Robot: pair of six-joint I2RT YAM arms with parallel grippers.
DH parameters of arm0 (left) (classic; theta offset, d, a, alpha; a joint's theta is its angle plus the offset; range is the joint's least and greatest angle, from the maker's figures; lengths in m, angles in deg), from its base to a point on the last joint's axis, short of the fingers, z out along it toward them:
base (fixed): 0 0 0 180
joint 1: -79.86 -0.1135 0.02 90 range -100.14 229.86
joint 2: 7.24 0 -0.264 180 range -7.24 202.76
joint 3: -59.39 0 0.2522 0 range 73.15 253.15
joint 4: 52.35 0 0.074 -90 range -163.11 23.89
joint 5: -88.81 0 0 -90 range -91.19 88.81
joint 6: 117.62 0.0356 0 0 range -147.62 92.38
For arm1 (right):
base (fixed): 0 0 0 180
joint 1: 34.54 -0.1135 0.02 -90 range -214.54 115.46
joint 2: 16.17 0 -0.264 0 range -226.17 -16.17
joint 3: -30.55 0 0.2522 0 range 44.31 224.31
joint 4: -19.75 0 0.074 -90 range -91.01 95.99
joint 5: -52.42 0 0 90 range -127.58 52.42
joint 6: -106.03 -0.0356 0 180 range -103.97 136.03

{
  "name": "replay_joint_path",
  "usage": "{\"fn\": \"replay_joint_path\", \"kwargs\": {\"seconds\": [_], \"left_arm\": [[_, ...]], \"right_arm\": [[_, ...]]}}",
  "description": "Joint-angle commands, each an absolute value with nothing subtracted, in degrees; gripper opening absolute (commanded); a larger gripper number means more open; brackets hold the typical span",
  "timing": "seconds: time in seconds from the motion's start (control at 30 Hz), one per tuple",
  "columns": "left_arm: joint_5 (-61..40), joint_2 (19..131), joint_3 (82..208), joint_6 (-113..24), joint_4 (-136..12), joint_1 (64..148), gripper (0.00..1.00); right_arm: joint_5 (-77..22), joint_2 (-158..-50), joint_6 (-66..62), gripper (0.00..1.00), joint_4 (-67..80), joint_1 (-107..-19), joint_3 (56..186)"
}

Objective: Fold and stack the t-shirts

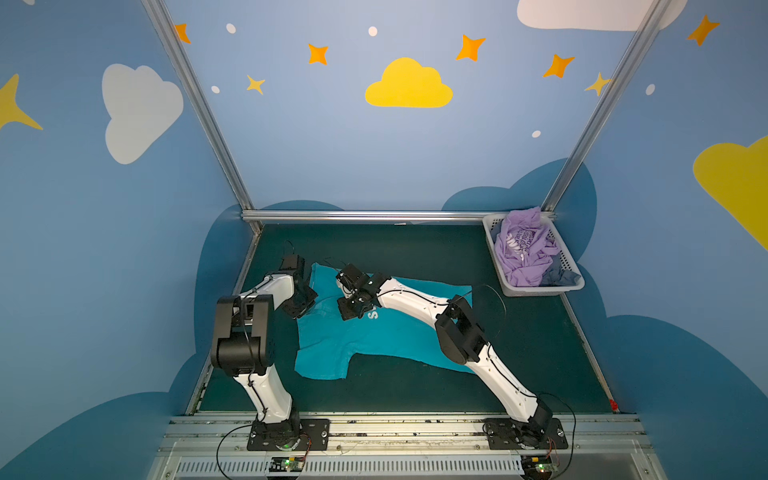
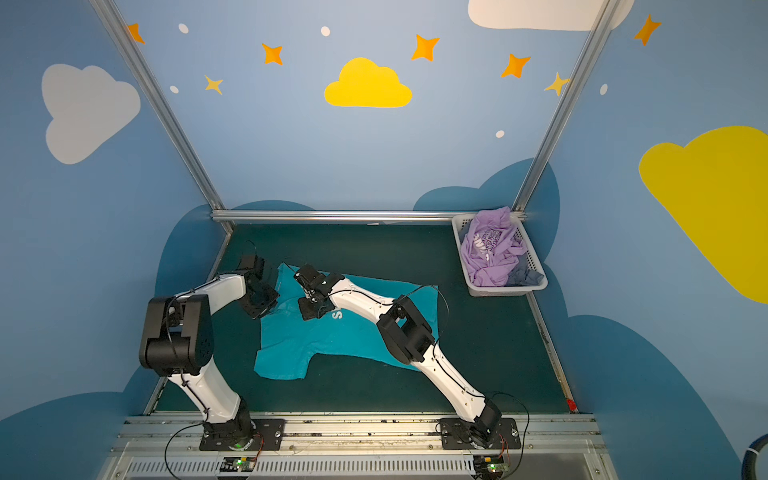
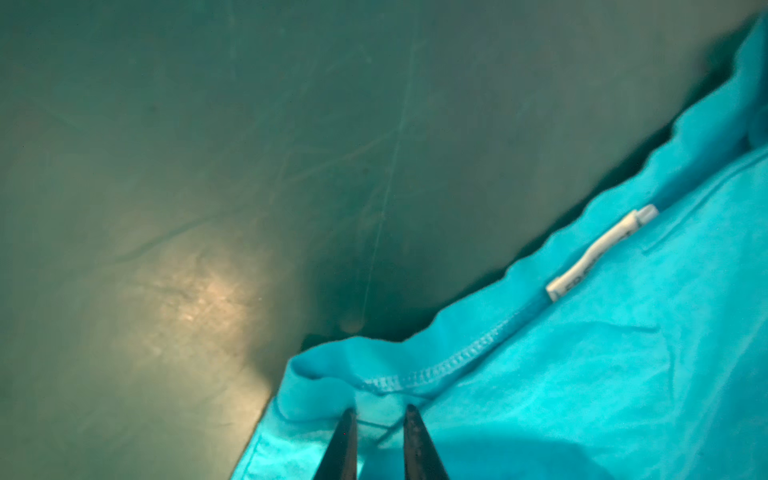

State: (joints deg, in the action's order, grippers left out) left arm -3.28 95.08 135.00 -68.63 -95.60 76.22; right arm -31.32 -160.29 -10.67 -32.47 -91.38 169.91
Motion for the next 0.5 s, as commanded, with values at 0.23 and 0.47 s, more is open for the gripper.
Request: {"fn": "replay_joint_path", "kwargs": {"seconds": [0.23,0.47], "left_arm": [[-0.7,94.1,132.1,-68.1,-97.3,75.7,0.19],[0.1,93.9,132.0,-68.2,-98.1,74.8,0.19]], "right_arm": [[-32.5,-144.4,-14.4,0.00,-27.1,-92.5,152.1],[-28.7,-146.3,-19.0,0.27,-28.1,-93.8,147.1]]}}
